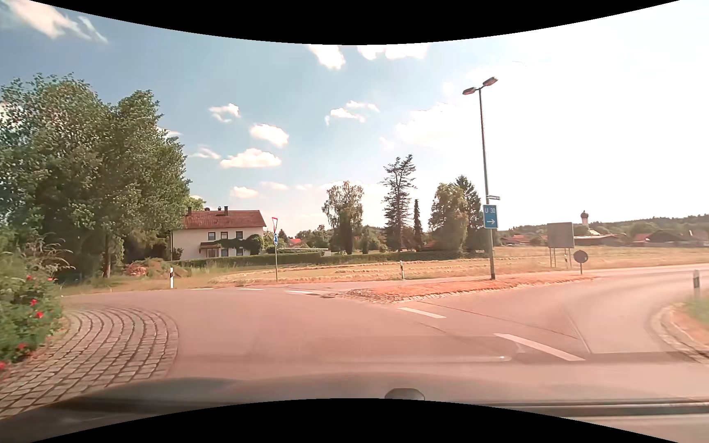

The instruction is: Follow the waypoints while adhering to traffic rules and regulations

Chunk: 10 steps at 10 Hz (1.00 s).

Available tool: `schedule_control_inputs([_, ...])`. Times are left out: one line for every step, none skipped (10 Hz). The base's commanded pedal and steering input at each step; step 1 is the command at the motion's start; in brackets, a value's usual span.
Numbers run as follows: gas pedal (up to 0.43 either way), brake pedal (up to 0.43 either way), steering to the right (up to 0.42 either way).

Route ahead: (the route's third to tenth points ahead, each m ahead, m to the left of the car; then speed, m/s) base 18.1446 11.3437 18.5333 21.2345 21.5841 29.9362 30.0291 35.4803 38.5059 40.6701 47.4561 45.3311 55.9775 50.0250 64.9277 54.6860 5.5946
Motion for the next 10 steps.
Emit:
schedule_control_inputs([0.13, 0.0, -0.182])
schedule_control_inputs([0.13, 0.0, -0.195])
schedule_control_inputs([0.11, 0.0, -0.212])
schedule_control_inputs([0.087, 0.0, -0.228])
schedule_control_inputs([0.0, 0.0, -0.232])
schedule_control_inputs([0.0, 0.0, -0.245])
schedule_control_inputs([0.0, 0.0, -0.263])
schedule_control_inputs([0.008, 0.0, -0.271])
schedule_control_inputs([0.067, 0.0, -0.282])
schedule_control_inputs([0.138, 0.0, -0.289])
